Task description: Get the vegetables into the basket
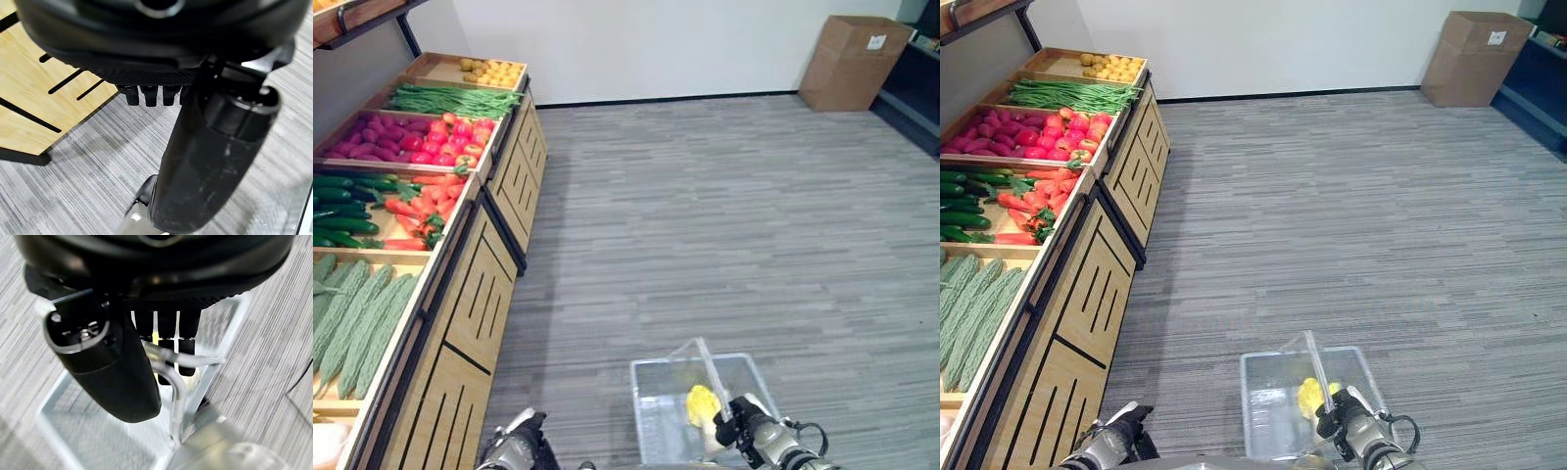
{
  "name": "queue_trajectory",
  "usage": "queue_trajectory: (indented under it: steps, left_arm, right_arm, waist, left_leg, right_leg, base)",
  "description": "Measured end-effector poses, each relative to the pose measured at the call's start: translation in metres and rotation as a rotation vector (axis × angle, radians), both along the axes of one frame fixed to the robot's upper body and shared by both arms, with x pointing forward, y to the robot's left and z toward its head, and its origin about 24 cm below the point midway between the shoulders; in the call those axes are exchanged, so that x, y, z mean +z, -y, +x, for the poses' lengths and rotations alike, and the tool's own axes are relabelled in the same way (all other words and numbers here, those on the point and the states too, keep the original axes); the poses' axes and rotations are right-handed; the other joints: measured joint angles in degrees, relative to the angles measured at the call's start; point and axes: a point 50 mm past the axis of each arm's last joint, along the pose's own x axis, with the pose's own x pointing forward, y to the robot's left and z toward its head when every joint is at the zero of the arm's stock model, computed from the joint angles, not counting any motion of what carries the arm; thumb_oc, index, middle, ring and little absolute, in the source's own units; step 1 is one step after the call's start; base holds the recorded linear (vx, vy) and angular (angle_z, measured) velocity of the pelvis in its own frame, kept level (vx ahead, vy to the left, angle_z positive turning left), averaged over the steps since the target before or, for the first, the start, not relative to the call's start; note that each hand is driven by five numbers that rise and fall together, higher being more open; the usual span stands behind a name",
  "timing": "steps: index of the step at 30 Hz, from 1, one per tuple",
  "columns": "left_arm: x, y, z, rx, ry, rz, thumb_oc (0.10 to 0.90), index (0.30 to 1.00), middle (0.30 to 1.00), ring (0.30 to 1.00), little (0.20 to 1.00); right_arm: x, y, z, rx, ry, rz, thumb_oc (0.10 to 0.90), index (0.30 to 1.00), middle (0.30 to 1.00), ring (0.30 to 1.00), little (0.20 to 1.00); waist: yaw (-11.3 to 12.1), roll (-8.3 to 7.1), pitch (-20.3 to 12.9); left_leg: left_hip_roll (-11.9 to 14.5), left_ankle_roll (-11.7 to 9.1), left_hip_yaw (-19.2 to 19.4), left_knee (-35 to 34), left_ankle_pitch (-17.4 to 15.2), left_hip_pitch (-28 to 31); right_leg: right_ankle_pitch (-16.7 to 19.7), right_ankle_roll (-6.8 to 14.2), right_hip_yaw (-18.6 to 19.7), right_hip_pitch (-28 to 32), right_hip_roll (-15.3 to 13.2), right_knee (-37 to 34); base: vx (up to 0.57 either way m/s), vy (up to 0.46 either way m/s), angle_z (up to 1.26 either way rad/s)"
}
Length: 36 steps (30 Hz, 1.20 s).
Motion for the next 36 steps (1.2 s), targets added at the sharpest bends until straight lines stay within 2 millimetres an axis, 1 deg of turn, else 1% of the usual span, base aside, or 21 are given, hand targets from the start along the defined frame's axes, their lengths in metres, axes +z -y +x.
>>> queue_trajectory:
  steps: [1,4,6,7,9,10,11,12,13,16,17,18,23,28,36]
  left_arm:
    - [-0.001,0.0,-0.002,0.024,-0.003,-0.006,0.9,1.0,1.0,1.0,1.0]
    - [-0.002,-0.004,-0.007,0.086,-0.009,-0.005,0.9,1.0,1.0,1.0,1.0]
    - [-0.004,-0.008,-0.014,0.161,-0.029,-0.01,0.9,1.0,1.0,1.0,1.0]
    - [-0.005,-0.01,-0.016,0.172,-0.035,-0.008,0.9,1.0,1.0,1.0,1.0]
    - [-0.006,-0.013,-0.022,0.196,-0.054,-0.001,0.9,1.0,1.0,1.0,1.0]
    - [-0.007,-0.013,-0.026,0.206,-0.063,-0.003,0.9,1.0,1.0,1.0,1.0]
    - [-0.007,-0.013,-0.029,0.238,-0.062,-0.009,0.9,1.0,1.0,1.0,1.0]
    - [-0.009,-0.012,-0.036,0.387,-0.037,-0.035,0.9,1.0,1.0,1.0,1.0]
    - [-0.012,-0.008,-0.042,0.485,-0.024,-0.052,0.9,1.0,1.0,1.0,1.0]
    - [-0.012,-0.01,-0.047,0.533,-0.029,-0.045,0.9,1.0,1.0,1.0,1.0]
    - [-0.012,-0.01,-0.049,0.54,-0.033,-0.044,0.9,1.0,1.0,1.0,1.0]
    - [-0.013,-0.01,-0.052,0.544,-0.042,-0.041,0.9,1.0,1.0,1.0,1.0]
    - [-0.013,-0.008,-0.052,0.539,-0.045,-0.046,0.9,1.0,1.0,1.0,1.0]
    - [-0.013,-0.007,-0.051,0.536,-0.039,-0.049,0.9,1.0,1.0,1.0,1.0]
    - [-0.013,-0.007,-0.05,0.535,-0.039,-0.051,0.9,1.0,1.0,1.0,1.0]
  right_arm:
    - [0.001,0.006,-0.001,0.006,-0.004,-0.022,0.4,0.3,0.3,0.3,0.3]
    - [0.003,0.025,-0.013,-0.074,-0.026,-0.065,0.4,0.3,0.3,0.3,0.3]
    - [0.002,0.031,-0.022,-0.149,-0.028,-0.066,0.4,0.3,0.3,0.3,0.3]
    - [0.001,0.033,-0.026,-0.174,-0.034,-0.064,0.4,0.3,0.3,0.3,0.3]
    - [0.001,0.034,-0.03,-0.208,-0.041,-0.06,0.4,0.3,0.3,0.3,0.3]
    - [-0.001,0.033,-0.037,-0.23,-0.039,-0.048,0.4,0.3,0.3,0.3,0.3]
    - [-0.002,0.033,-0.041,-0.266,-0.035,-0.035,0.4,0.3,0.3,0.3,0.3]
    - [-0.004,0.031,-0.046,-0.431,0.016,0.016,0.4,0.3,0.3,0.3,0.3]
    - [-0.007,0.027,-0.054,-0.529,0.039,0.042,0.4,0.3,0.3,0.3,0.3]
    - [-0.01,0.024,-0.068,-0.582,0.024,0.051,0.4,0.3,0.3,0.3,0.3]
    - [-0.011,0.023,-0.072,-0.606,0.02,0.057,0.4,0.3,0.3,0.3,0.3]
    - [-0.012,0.02,-0.074,-0.646,0.018,0.073,0.4,0.3,0.3,0.3,0.3]
    - [-0.013,0.018,-0.075,-0.672,0.018,0.082,0.4,0.3,0.3,0.3,0.3]
    - [-0.013,0.019,-0.074,-0.67,0.018,0.08,0.4,0.3,0.3,0.3,0.3]
    - [-0.012,0.019,-0.072,-0.666,0.023,0.087,0.4,0.3,0.3,0.3,0.3]
  waist:
    - [0.0,-0.05,-0.03]
    - [-0.16,-0.22,-0.18]
    - [-0.59,-0.32,-0.51]
    - [-0.8,-0.3,-0.55]
    - [-1.47,-0.32,-0.71]
    - [-1.39,0.01,-0.89]
    - [-1.51,0.0,-0.89]
    - [-1.55,0.03,-0.92]
    - [-1.71,0.05,-0.93]
    - [-1.85,0.02,-0.9]
    - [-2.1,0.03,-0.87]
    - [-2.84,-0.09,-0.68]
    - [-3.41,0.05,-0.34]
    - [-3.43,0.0,0.36]
    - [-3.27,-0.28,0.54]
  left_leg:
    - [-0.02,0.02,-0.12,0.0,-0.01,0.0]
    - [-0.02,0.06,-0.22,0.0,-0.05,0.01]
    - [0.03,0.05,-0.21,0.0,-0.06,0.03]
    - [0.03,0.06,-0.19,0.0,-0.07,0.03]
    - [0.03,0.05,0.0,-0.01,-0.1,0.04]
    - [0.11,-0.07,0.15,0.32,-0.67,0.09]
    - [-0.28,-0.12,0.08,0.28,-0.71,0.1]
    - [-0.26,-0.11,0.17,0.13,-0.72,0.58]
    - [-0.3,-0.16,0.24,0.06,-0.82,1.04]
    - [-0.44,-0.01,0.23,-0.02,-0.92,1.17]
    - [-0.48,0.02,0.26,-0.03,-0.96,1.21]
    - [-0.55,0.0,0.26,-0.04,-1.01,1.2]
    - [-0.67,-0.05,0.3,-0.19,-1.07,1.37]
    - [-0.76,-0.06,0.41,-0.29,-1.24,1.42]
    - [-1.55,0.33,1.77,-0.3,-1.88,1.44]
  right_leg:
    - [0.01,-0.02,-0.07,0.06,0.0,0.0]
    - [-0.05,0.02,-0.1,0.09,0.01,0.0]
    - [-0.06,0.0,-0.07,0.08,0.08,0.0]
    - [-0.07,0.0,-0.05,0.06,0.09,0.0]
    - [-0.13,0.11,0.02,-0.04,0.1,0.0]
    - [-0.36,0.24,0.25,0.04,0.17,-0.02]
    - [-0.35,0.27,0.76,0.08,0.38,-0.05]
    - [-0.35,0.27,1.37,0.21,0.53,-0.04]
    - [-0.38,0.27,1.6,0.64,0.56,-0.04]
    - [-0.44,0.36,1.72,0.7,0.48,-0.04]
    - [-0.44,0.37,1.8,0.7,0.44,-0.04]
    - [-0.43,0.38,1.94,0.69,0.4,-0.04]
    - [-0.4,0.43,2.42,0.57,0.4,-0.06]
    - [-0.42,0.45,2.65,0.42,0.41,-0.22]
    - [-0.34,0.9,4.12,-0.34,-0.14,-0.03]
  base:
    - [0.0,-0.012,0.04]
    - [0.0,0.0,0.0]
    - [0.0,0.0,0.0]
    - [0.0,0.0,0.0]
    - [0.01,-0.006,-0.05]
    - [0.02,-0.021,-0.05]
    - [0.01,-0.02,-0.08]
    - [0.01,-0.032,-0.09]
    - [0.0,-0.017,-0.09]
    - [0.0,-0.006,-0.02]
    - [0.0,0.0,0.0]
    - [0.0,0.0,0.0]
    - [0.01,0.002,-0.03]
    - [0.02,0.038,-0.02]
    - [0.01,0.062,-0.08]
